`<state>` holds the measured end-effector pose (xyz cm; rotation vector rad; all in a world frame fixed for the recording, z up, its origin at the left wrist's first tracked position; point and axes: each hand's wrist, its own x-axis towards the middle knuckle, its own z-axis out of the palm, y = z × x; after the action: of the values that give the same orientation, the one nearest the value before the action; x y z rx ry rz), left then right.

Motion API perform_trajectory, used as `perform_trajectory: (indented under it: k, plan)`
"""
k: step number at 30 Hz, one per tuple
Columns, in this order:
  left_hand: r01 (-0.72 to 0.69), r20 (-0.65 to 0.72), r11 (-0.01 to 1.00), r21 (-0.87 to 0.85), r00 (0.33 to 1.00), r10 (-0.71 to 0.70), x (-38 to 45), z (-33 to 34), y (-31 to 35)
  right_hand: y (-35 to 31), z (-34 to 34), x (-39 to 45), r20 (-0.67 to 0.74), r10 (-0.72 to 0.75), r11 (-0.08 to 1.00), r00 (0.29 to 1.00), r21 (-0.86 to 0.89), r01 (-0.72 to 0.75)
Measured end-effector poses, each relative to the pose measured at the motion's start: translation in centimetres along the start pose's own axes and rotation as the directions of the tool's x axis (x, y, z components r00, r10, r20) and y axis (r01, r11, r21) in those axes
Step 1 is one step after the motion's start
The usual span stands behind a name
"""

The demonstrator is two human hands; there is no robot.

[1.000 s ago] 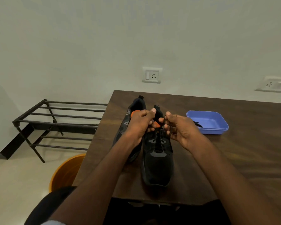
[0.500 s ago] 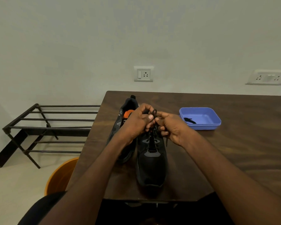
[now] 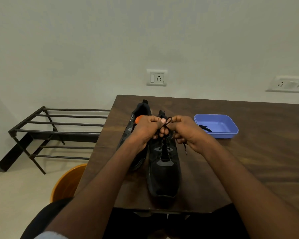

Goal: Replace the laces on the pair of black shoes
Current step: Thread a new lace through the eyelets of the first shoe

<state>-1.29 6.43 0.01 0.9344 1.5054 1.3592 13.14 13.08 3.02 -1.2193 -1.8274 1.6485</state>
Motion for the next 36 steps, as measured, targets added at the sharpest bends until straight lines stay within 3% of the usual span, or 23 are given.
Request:
perform_trajectory:
  k: [3,8,14,16,17,19,22,25,28,30,31,33,34,36]
  plan:
    - [0.004,-0.020,1.000,0.003,1.000,-0.004,-0.1,0.1,0.1,-0.2,0.0,0.1,0.063,0.059,0.989,0.996,0.133,-0.067]
    - [0.028,-0.024,0.999,0.028,0.999,-0.028,-0.2,0.2,0.2,0.6,0.3,1.0,-0.050,0.077,0.975,0.996,0.213,-0.065]
    - [0.084,0.312,0.989,-0.118,0.949,-0.043,-1.0,-1.7,1.4,1.3,0.2,1.5,0.012,0.194,0.877,0.981,0.446,-0.179]
    - [0.032,0.266,0.998,-0.050,0.964,-0.017,-1.1,-1.7,1.2,1.5,0.4,1.6,0.003,0.219,0.870,0.976,0.452,-0.197]
    - [-0.046,0.192,0.997,0.063,0.981,0.033,-1.0,-1.5,0.9,1.6,0.5,1.6,-0.014,0.228,0.879,0.974,0.433,-0.199]
    - [-0.230,0.051,0.894,0.384,0.972,0.228,-0.9,-1.0,0.5,1.6,0.7,1.4,-0.050,0.231,0.912,0.972,0.359,-0.198]
    - [-0.392,0.044,0.642,0.658,0.872,0.488,-1.1,-0.6,0.3,1.7,0.8,1.1,-0.091,0.233,0.938,0.968,0.282,-0.199]
    - [-0.508,0.116,0.495,0.705,0.771,0.626,-1.0,-0.8,0.1,1.6,0.8,1.2,-0.102,0.243,0.939,0.965,0.275,-0.207]
    - [-0.552,0.141,0.525,0.648,0.765,0.629,-1.2,-0.8,0.0,1.7,0.6,1.3,-0.066,0.266,0.934,0.962,0.263,-0.241]
    - [-0.470,0.079,0.621,0.628,0.832,0.550,-1.4,-0.4,0.5,1.8,0.7,1.5,-0.054,0.270,0.934,0.961,0.255,-0.249]
    - [-0.367,0.002,0.714,0.596,0.890,0.455,-1.3,-0.3,0.9,1.7,0.7,1.6,-0.055,0.259,0.935,0.964,0.263,-0.236]
    - [-0.055,-0.145,0.943,0.328,0.984,0.108,-1.2,-0.4,1.9,1.3,0.7,1.6,-0.037,0.211,0.937,0.977,0.291,-0.191]
    - [0.122,-0.141,0.985,0.124,0.985,-0.104,-1.2,-0.7,2.3,1.1,0.7,1.5,0.001,0.172,0.944,0.985,0.287,-0.165]
    - [0.360,-0.055,0.918,-0.167,0.926,-0.373,-1.1,-1.6,2.6,0.8,0.7,1.0,0.118,0.085,0.970,0.989,0.219,-0.110]
